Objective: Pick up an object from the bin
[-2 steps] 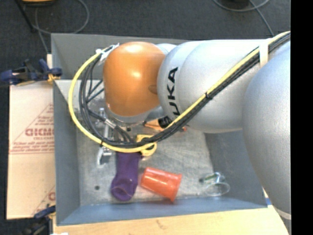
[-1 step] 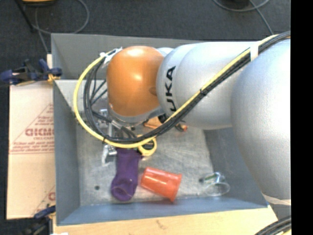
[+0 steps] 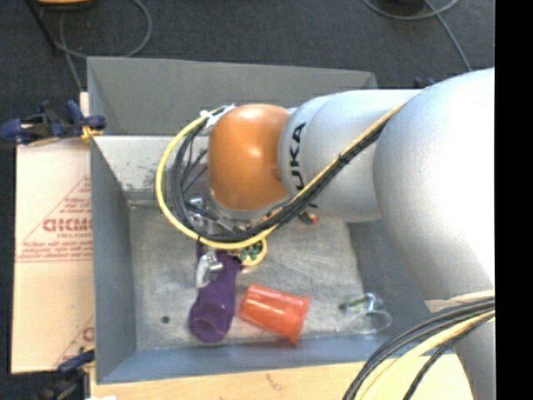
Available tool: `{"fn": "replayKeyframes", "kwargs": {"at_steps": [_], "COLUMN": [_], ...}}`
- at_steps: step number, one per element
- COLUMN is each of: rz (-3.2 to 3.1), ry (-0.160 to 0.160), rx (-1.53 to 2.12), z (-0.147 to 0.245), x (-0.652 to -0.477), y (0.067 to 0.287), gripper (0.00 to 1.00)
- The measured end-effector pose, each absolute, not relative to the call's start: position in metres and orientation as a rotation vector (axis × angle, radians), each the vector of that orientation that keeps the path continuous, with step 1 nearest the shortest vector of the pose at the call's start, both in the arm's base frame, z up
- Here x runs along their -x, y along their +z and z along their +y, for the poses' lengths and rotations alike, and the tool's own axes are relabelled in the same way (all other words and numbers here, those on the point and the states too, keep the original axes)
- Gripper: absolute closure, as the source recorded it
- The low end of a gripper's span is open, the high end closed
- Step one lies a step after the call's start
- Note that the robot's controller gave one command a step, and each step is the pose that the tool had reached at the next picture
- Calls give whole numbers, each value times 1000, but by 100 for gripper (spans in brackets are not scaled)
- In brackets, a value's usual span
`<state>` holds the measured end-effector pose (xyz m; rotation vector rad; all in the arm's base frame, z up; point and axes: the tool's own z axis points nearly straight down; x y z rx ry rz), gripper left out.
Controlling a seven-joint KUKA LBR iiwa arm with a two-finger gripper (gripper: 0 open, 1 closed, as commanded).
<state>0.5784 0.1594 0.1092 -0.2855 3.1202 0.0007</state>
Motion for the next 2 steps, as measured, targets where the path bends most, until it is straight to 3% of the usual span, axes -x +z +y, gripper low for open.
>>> {"fn": "replayKeyframes", "kwargs": {"at_steps": [1, 2], "rz": [3086, 3023], "ry": [12, -10], "rx": [571, 759], "z": [91, 121], "x": [-595, -563], "y": [79, 80], "gripper": [0, 0]}}
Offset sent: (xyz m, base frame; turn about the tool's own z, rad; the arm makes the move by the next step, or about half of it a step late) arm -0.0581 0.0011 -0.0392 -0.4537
